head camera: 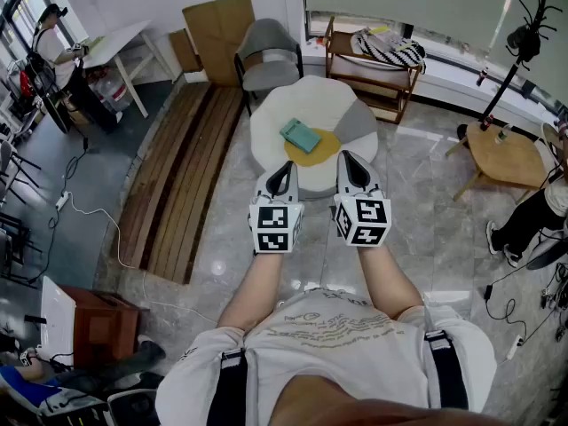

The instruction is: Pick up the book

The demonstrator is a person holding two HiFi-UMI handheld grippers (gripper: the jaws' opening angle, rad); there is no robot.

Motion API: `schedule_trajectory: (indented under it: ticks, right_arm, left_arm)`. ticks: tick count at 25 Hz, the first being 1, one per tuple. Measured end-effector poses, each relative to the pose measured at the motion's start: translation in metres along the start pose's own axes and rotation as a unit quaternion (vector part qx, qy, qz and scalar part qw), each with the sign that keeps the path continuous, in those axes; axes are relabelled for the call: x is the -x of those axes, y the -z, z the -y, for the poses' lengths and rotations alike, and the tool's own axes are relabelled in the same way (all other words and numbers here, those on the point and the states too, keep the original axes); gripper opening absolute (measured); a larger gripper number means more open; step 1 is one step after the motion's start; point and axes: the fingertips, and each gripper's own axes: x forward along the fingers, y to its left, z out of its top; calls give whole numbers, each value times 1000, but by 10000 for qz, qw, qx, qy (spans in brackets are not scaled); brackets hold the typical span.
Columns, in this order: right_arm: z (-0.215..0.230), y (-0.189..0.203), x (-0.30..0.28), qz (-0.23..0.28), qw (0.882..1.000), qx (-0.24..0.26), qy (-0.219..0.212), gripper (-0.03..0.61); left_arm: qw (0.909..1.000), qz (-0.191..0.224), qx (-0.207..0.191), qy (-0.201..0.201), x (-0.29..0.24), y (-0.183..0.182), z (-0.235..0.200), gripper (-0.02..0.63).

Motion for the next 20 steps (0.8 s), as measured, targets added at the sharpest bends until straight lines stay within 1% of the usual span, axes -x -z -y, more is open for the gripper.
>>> schedule_trajectory:
  ticks: [6, 14, 20]
  right_arm:
    - [5, 3, 3, -103, 9998, -147, -85, 26]
    - [9, 7, 7, -190, 9997, -113, -142, 26]
    - [21, 6, 13, -148, 9996, -133, -218, 28]
  left_arm:
    - [10000, 69, -32, -29, -1, -7, 10, 14]
    - [9999, -33, -16, -100, 0, -5, 17, 14]
    - [9998, -53, -91, -141, -5, -7, 35, 14]
